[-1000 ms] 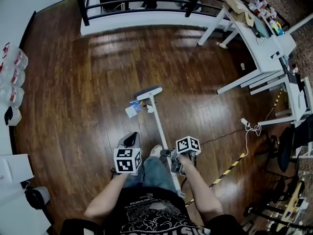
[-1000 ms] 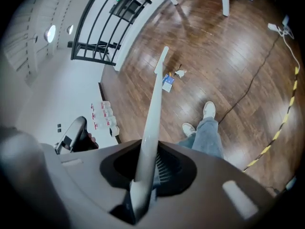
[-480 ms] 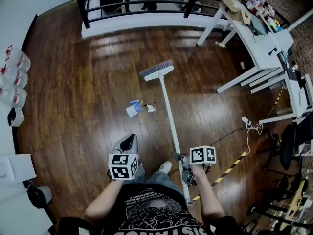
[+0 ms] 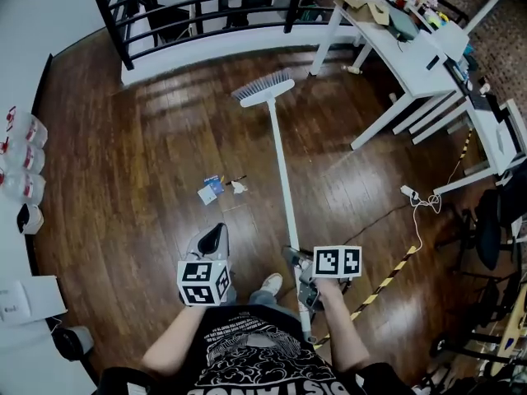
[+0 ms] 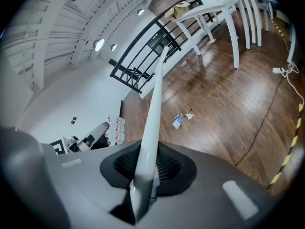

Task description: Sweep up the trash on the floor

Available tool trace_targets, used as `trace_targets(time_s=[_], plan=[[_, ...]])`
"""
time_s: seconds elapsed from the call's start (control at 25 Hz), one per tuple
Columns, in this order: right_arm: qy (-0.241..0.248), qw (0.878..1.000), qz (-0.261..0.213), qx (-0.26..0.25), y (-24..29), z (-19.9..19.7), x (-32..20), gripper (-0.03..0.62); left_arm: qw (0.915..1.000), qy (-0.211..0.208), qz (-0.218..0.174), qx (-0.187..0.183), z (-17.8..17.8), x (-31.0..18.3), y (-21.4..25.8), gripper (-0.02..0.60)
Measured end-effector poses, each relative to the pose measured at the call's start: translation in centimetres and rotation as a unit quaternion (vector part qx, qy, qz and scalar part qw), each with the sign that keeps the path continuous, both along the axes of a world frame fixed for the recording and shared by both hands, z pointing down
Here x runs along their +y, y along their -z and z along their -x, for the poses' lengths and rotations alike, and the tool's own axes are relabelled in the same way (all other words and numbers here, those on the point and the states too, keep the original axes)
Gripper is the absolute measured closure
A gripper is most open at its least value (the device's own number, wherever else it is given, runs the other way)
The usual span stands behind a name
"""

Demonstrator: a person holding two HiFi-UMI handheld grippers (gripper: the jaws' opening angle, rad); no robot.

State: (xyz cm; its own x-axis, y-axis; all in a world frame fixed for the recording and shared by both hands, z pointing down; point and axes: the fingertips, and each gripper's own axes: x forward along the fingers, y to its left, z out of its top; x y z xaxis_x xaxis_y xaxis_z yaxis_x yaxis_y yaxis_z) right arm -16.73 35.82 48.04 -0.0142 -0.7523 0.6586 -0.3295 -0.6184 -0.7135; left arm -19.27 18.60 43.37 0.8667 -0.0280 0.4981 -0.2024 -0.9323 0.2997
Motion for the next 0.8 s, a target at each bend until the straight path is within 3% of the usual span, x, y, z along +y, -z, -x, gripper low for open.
trace_targets(time_s=[0.36, 0.8], plan=[[0.009, 0.999, -0.027, 0.035, 1.4, -2.4, 4.5, 0.525, 0.9996, -0.009, -0.027, 0.003, -2.4, 6.6, 1.3, 0.577], [0.045, 0.998, -0.044, 0.028, 1.8, -2.6, 6.2, 0.525, 0.9994, 0.015, -0.030, 0.000, -2.4, 9.8, 1.0, 0.577]])
